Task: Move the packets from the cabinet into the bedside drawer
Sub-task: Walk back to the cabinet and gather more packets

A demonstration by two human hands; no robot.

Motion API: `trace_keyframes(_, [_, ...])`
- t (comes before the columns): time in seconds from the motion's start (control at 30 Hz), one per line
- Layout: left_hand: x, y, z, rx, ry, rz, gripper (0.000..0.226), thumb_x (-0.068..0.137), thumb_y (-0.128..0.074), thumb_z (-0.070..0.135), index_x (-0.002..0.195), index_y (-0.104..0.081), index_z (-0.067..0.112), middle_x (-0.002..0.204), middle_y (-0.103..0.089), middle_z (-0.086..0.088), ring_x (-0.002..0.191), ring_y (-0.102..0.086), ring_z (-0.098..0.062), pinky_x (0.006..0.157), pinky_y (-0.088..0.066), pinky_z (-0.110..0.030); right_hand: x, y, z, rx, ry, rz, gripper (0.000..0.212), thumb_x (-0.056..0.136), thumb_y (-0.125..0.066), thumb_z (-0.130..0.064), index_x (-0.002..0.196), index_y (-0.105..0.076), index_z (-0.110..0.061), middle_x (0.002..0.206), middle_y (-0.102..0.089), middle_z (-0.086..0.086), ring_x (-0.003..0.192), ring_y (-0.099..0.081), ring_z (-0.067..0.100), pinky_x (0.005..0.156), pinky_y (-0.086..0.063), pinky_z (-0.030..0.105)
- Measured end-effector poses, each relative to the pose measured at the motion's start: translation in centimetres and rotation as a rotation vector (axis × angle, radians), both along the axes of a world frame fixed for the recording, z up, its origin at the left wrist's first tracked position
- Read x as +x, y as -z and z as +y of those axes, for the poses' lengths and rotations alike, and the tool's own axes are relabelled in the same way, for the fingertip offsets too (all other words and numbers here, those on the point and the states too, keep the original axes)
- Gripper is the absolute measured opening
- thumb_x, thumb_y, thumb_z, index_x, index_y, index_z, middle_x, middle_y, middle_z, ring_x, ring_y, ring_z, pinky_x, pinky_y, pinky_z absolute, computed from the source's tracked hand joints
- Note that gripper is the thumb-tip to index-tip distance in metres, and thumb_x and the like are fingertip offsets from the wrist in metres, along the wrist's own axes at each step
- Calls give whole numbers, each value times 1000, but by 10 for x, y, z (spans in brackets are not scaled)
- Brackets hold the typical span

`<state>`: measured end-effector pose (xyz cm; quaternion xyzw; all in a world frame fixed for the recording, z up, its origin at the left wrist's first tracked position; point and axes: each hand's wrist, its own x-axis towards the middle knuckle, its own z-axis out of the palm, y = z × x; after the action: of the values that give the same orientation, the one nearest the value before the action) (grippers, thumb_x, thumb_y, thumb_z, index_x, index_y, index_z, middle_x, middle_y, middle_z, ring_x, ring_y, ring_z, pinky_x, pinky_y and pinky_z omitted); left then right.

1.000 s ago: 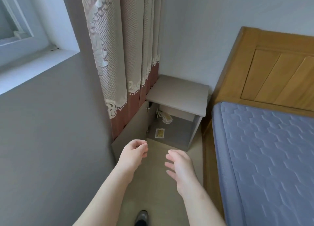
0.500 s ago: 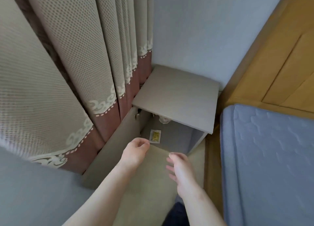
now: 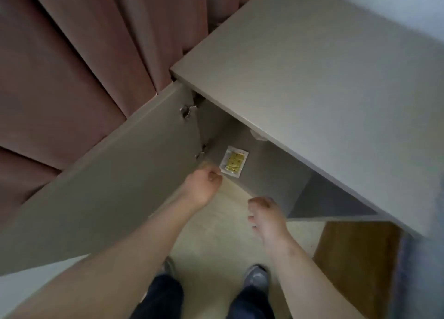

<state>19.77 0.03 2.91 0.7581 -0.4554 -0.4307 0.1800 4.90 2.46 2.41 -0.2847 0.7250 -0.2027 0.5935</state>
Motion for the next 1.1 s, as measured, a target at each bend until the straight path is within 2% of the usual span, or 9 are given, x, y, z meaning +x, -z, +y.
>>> trace_keyframes(0.13, [16, 107, -36, 15, 124, -126, 33, 94, -49, 21, 126, -53, 17, 128, -59, -6, 116, -56, -26, 88, -41, -23, -5, 113, -39, -12, -136, 129, 15, 85, -53, -9, 74, -50, -19, 66, -47, -2, 64, -45, 15, 55, -31, 24])
trace_keyframes(0.2, [25, 161, -48, -9, 278, -221, 41, 96, -47, 23, 136, -44, 22, 138, -49, -4, 123, -50, -25, 92, -40, -25, 1, 173, -55, -43, -169, 166, 14, 85, -53, -10, 76, -53, -20, 68, -50, -3, 67, -47, 17, 54, -32, 24])
trace_keyframes(0.27, [30, 216, -55, -50, 439, -293, 49, 96, -46, 26, 143, -34, 24, 150, -33, -3, 133, -39, -23, 100, -37, -28, 8, 231, -67, -73, -204, 212, 10, 86, -53, -9, 87, -59, -17, 76, -56, 0, 75, -52, 20, 61, -36, 24])
trace_keyframes(0.43, [32, 350, -72, -32, 754, -463, 67, 95, -44, 42, 151, -9, 27, 159, 10, 2, 147, 5, -22, 116, -5, -36, 19, 356, -112, -193, -375, 409, 26, 87, -55, -5, 112, -61, -1, 112, -64, 18, 108, -58, 30, 86, -41, 27])
trace_keyframes(0.53, [29, 406, -90, 1, 832, -471, 73, 95, -36, 54, 151, 3, 29, 158, 19, 5, 145, 18, -21, 116, 8, -42, 16, 412, -150, -273, -402, 511, 32, 87, -56, -11, 119, -58, -8, 122, -59, 17, 112, -56, 32, 96, -40, 31])
trace_keyframes(0.77, [34, 479, -153, -96, 756, -598, 83, 88, -29, 69, 148, 15, 32, 157, 20, 10, 142, 26, -22, 112, 16, -47, 6, 460, -243, -496, -477, 763, 57, 92, -51, -21, 145, -31, -18, 149, -28, 14, 132, -34, 36, 110, -30, 41])
trace_keyframes(0.93, [18, 488, -172, -72, 793, -566, 91, 83, -32, 74, 147, 19, 32, 155, 25, 9, 139, 31, -29, 109, 17, -59, 13, 460, -317, -561, -582, 925, 69, 89, -55, -33, 149, -20, -23, 156, -15, 9, 141, -16, 34, 114, -21, 47])
trace_keyframes(1.03, [24, 490, -177, -100, 793, -557, 93, 82, -34, 74, 147, 18, 33, 155, 25, 9, 139, 32, -29, 109, 18, -60, 26, 449, -355, -588, -586, 997, 71, 90, -51, -39, 149, -12, -32, 158, -3, 5, 142, -9, 35, 111, -23, 55])
trace_keyframes(1.1, [28, 491, -180, -121, 781, -571, 94, 82, -35, 74, 147, 18, 33, 155, 25, 10, 139, 31, -28, 109, 18, -60, 31, 440, -378, -582, -664, 1038, 72, 93, -49, -38, 149, -5, -37, 158, 7, 3, 144, 2, 36, 113, -14, 60])
